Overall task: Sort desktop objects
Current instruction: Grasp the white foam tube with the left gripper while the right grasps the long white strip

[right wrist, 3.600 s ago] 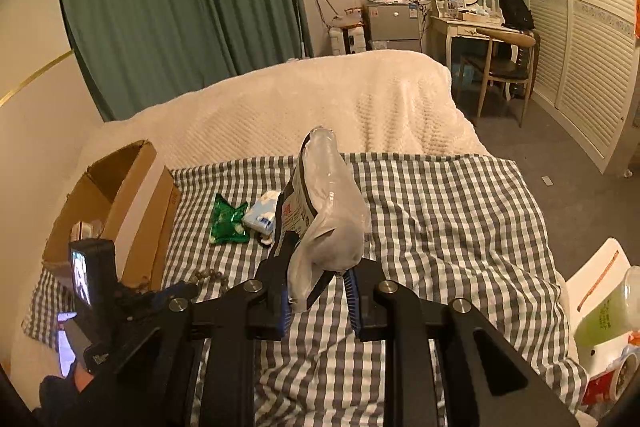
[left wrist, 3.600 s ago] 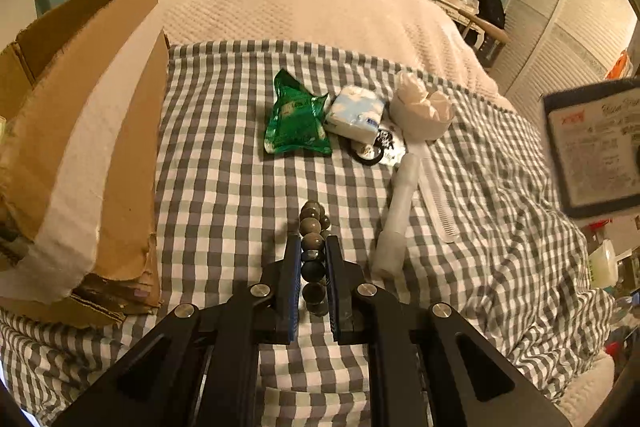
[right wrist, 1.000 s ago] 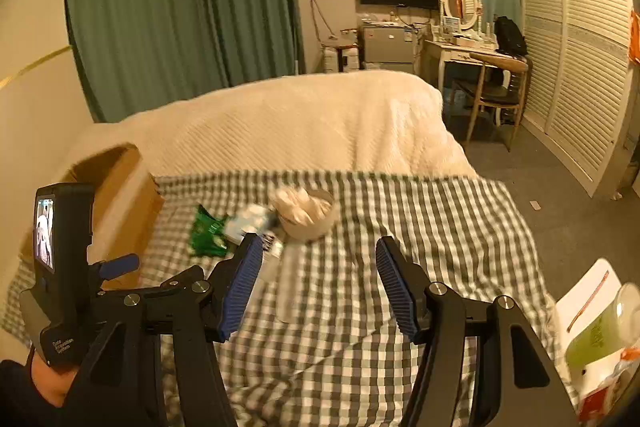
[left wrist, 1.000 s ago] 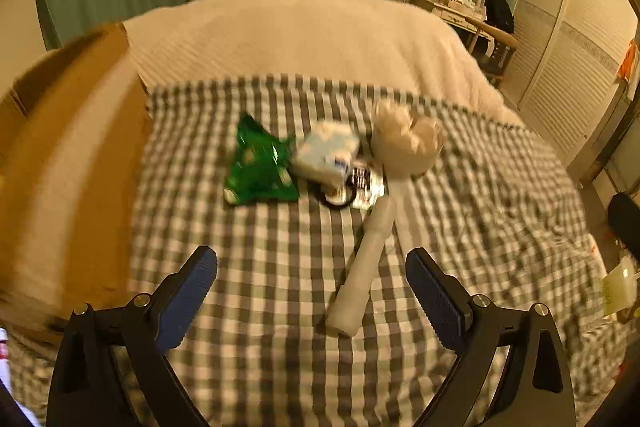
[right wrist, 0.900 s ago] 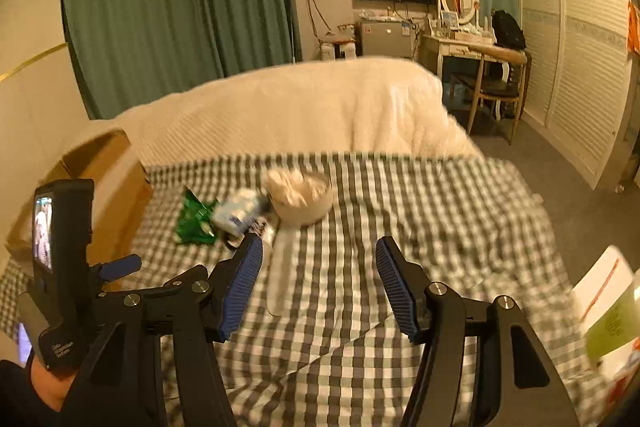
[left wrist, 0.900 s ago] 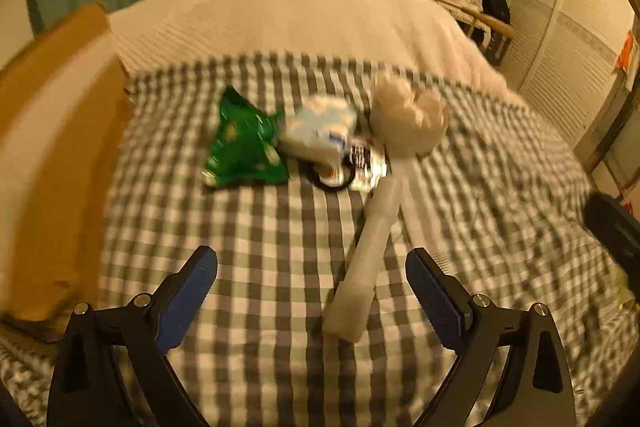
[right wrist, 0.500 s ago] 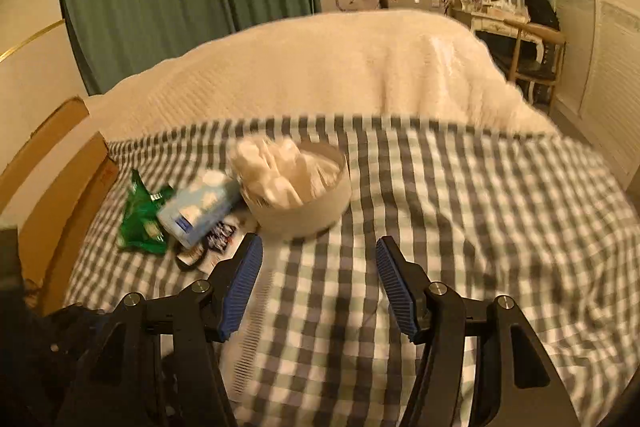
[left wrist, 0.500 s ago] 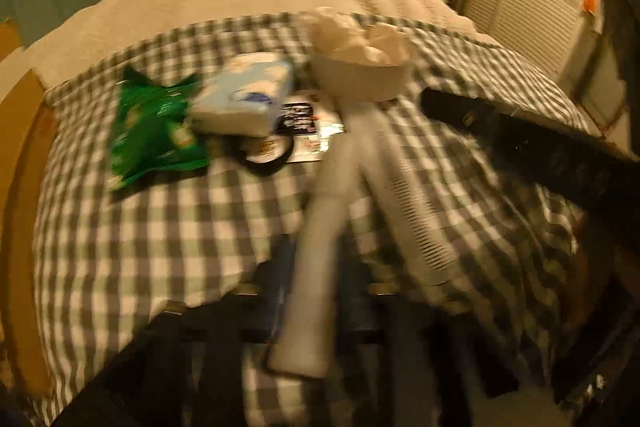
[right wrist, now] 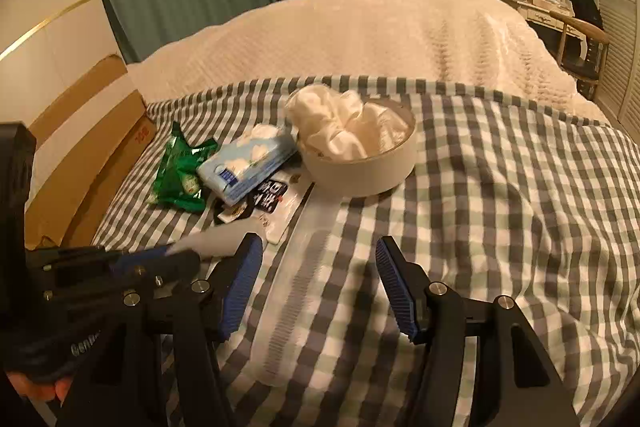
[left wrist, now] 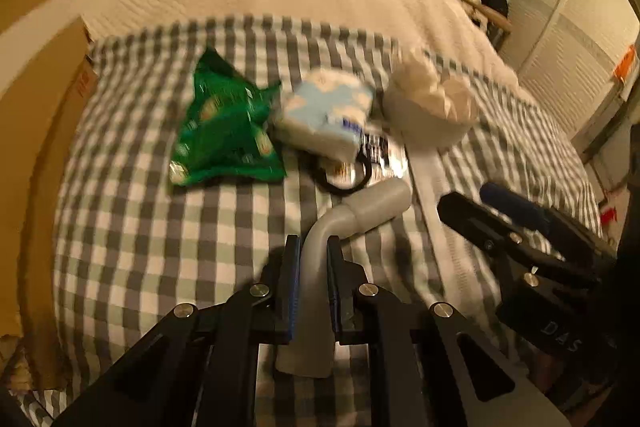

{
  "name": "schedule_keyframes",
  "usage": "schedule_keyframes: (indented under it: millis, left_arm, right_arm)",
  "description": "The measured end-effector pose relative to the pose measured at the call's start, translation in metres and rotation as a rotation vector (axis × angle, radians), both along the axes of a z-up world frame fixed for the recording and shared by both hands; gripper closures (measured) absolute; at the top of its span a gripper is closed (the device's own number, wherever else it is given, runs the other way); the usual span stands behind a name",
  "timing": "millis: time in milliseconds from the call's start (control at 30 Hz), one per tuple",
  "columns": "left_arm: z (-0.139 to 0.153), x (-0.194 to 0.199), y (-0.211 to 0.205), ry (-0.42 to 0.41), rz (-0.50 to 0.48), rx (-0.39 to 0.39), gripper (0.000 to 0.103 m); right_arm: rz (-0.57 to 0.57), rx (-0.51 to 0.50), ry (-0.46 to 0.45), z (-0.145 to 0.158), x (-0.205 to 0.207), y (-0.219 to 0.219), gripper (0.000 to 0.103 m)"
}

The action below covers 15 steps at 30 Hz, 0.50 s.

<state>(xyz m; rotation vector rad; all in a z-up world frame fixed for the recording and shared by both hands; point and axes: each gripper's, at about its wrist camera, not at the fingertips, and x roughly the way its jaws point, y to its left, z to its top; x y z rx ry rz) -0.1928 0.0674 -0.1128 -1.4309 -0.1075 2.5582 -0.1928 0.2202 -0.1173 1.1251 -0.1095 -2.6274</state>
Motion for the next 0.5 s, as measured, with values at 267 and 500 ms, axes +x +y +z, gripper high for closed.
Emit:
schedule_keyframes:
  millis: [267,500]
  left_arm:
    - [-0.013,-0.003,0.015,-0.027,-0.015,-0.026,0.091]
    - [-0.004,0.007,0.002,-0.018,-0.010,0.023,0.092]
  right_arm:
    - [-0.019,0.084,0.013,0.000,0.003,-0.014,0.045]
    - [0.030,0.130,-0.061,-0.018,0.000,-0.028,0.068]
